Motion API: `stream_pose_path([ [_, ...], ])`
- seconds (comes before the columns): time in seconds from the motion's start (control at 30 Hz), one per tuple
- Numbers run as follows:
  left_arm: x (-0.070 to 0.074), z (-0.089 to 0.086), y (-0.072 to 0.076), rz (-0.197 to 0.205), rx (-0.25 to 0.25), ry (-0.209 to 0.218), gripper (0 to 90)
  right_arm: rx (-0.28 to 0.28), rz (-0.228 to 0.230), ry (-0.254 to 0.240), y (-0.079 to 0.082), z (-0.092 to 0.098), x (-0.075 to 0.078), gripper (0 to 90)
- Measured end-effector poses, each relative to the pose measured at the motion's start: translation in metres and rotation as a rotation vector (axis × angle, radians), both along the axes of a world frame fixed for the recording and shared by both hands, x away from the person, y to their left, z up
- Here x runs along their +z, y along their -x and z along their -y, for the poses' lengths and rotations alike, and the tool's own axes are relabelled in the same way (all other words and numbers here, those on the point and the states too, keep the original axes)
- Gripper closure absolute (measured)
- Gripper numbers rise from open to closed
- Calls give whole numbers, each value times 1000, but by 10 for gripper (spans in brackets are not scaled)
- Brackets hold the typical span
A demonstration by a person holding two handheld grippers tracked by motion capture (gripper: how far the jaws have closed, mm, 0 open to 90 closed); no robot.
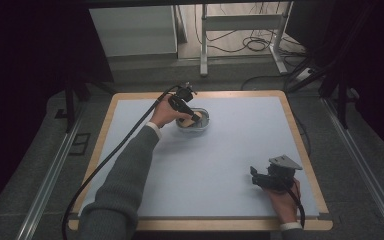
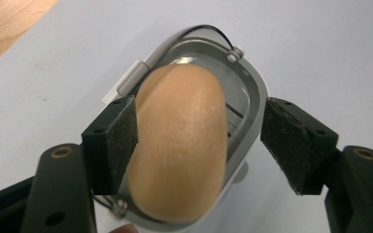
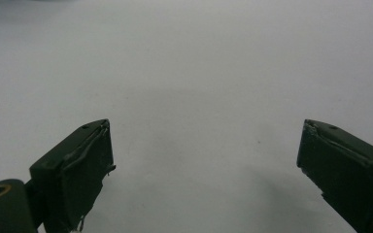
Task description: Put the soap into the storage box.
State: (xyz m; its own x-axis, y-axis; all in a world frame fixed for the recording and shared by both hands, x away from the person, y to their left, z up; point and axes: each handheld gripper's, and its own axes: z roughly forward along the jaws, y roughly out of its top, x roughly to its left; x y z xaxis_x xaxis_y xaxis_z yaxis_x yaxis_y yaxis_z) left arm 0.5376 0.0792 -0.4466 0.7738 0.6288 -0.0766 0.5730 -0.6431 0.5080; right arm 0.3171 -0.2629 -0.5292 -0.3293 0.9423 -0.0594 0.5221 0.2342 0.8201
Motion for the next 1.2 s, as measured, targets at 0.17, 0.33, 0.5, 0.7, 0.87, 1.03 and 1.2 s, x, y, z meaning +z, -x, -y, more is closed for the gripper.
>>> stream_pose_path([
  [0.17,5,2,9,29,-21,-15,278,2,1,3,0,0,0,63],
  [0.33,14,7,23,53,-55,-16,266,3,-1,4,0,0,0,63],
  [0.5,18,2,38,78,-62,19,267,2,-2,6,0,-1,0,63],
  [0.7,19,-17,57,82,-36,43,259,0,-4,9,0,-1,0,63],
  [0.87,16,-35,75,89,-11,59,250,-1,-3,12,0,-1,0,63],
  [1.03,14,-52,95,116,11,86,243,-3,0,17,0,-2,0,63],
  [1.2,11,-68,116,144,33,110,240,-3,-2,12,0,-1,0,63],
])
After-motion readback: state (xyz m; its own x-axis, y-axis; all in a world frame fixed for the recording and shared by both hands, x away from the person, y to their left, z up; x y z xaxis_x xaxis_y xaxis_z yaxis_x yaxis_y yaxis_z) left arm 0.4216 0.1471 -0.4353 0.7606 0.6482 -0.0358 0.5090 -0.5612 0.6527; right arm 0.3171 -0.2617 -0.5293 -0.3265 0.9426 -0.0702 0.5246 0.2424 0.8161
